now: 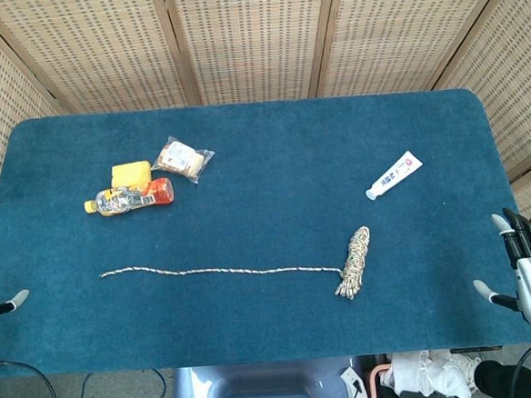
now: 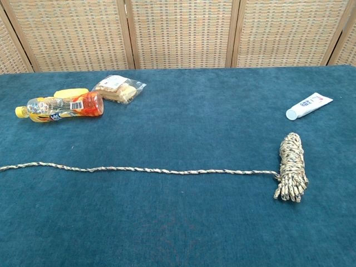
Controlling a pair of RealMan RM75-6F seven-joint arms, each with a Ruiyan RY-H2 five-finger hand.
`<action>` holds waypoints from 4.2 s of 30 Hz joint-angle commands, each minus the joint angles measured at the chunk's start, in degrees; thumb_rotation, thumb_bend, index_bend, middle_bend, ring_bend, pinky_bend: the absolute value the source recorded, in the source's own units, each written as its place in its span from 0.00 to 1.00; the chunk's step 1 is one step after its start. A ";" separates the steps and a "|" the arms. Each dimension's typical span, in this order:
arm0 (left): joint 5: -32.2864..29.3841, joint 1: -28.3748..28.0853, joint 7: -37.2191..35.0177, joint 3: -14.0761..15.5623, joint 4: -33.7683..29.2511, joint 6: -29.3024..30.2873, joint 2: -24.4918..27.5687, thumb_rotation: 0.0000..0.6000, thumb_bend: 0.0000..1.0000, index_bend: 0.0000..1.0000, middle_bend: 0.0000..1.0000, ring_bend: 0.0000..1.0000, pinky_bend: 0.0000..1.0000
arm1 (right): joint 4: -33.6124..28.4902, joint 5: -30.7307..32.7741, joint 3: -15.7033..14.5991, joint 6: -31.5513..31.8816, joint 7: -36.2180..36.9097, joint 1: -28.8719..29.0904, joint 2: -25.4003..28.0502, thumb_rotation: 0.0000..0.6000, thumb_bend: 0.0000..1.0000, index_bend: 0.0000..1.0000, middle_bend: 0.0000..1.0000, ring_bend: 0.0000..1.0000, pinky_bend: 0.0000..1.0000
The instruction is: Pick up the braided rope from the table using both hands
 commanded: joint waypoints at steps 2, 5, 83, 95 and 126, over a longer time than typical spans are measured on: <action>0.54 0.10 -0.14 0.19 -0.26 -0.43 0.16 1.00 0.00 0.00 0.00 0.00 0.00 | 0.13 -0.05 -0.12 -0.11 -0.24 -0.03 -0.11 1.00 0.00 0.00 0.00 0.00 0.00; 1.30 0.31 -0.09 0.30 -0.33 -0.03 0.10 1.00 0.00 0.00 0.00 0.00 0.00 | 0.42 0.10 -0.14 -0.67 -0.30 0.19 -0.15 1.00 0.00 0.00 0.00 0.00 0.00; 10.11 -15.60 4.73 0.06 27.90 -17.95 -23.92 1.00 0.22 0.46 0.00 0.00 0.00 | 62.08 -28.17 -17.71 -8.78 24.31 40.32 -27.65 1.00 0.62 0.62 0.59 0.45 0.55; 7.88 -19.65 6.61 -0.45 31.13 -23.34 -29.69 1.00 0.27 0.53 0.00 0.00 0.00 | 57.26 -27.02 -17.57 -9.13 21.83 40.96 -25.99 1.00 0.62 0.62 0.59 0.45 0.55; -0.55 -22.66 11.01 -0.24 31.24 -31.32 -32.92 1.00 0.41 0.55 0.00 0.00 0.00 | 57.50 -25.80 -18.52 -8.34 22.35 40.27 -26.10 1.00 0.66 0.62 0.59 0.45 0.55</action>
